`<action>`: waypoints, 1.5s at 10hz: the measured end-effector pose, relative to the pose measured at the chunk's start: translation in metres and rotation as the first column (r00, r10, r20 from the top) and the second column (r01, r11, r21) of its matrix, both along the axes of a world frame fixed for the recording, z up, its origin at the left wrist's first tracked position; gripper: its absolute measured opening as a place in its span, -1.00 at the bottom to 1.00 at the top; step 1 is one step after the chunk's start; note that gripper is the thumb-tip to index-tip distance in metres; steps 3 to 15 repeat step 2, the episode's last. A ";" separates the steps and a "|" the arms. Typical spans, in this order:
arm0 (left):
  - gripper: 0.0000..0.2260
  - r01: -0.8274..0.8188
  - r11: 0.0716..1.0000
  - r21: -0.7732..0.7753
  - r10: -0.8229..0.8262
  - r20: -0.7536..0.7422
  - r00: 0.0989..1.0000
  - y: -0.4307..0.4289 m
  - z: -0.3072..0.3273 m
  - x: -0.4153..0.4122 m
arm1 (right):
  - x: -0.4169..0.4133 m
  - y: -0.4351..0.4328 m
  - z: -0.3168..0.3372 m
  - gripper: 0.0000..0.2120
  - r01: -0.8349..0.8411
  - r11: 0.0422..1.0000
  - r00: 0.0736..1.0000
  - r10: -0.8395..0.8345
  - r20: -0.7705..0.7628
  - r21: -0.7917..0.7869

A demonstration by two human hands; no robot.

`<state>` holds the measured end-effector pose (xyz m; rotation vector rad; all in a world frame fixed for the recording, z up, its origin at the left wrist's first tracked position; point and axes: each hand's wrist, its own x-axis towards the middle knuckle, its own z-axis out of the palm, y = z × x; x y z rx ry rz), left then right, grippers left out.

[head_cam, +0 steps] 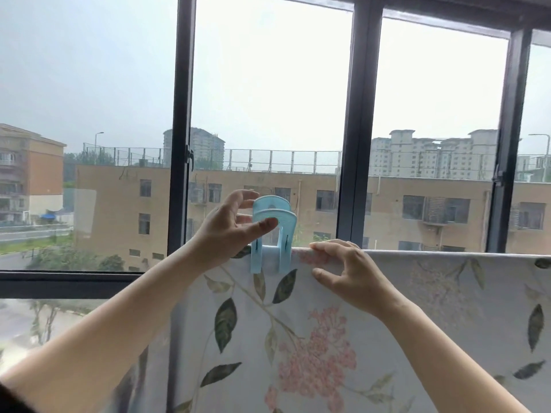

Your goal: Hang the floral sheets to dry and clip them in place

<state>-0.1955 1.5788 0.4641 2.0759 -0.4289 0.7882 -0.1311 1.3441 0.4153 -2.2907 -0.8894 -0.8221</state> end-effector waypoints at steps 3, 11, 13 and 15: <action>-0.66 -0.170 0.977 -0.125 0.192 0.184 0.964 0.018 -0.018 -0.016 | -0.026 0.007 0.003 -0.59 0.052 0.984 0.996 -0.065 0.068 0.169; -0.66 -0.170 0.977 -0.125 0.192 0.184 0.964 0.018 -0.018 -0.016 | -0.026 0.007 0.003 -0.59 0.052 0.984 0.996 -0.065 0.068 0.169; -0.66 -0.170 0.977 -0.125 0.192 0.184 0.964 0.018 -0.018 -0.016 | -0.026 0.007 0.003 -0.59 0.052 0.984 0.996 -0.065 0.068 0.169; -0.66 -0.170 0.977 -0.125 0.192 0.184 0.964 0.018 -0.018 -0.016 | -0.026 0.007 0.003 -0.59 0.052 0.984 0.996 -0.065 0.068 0.169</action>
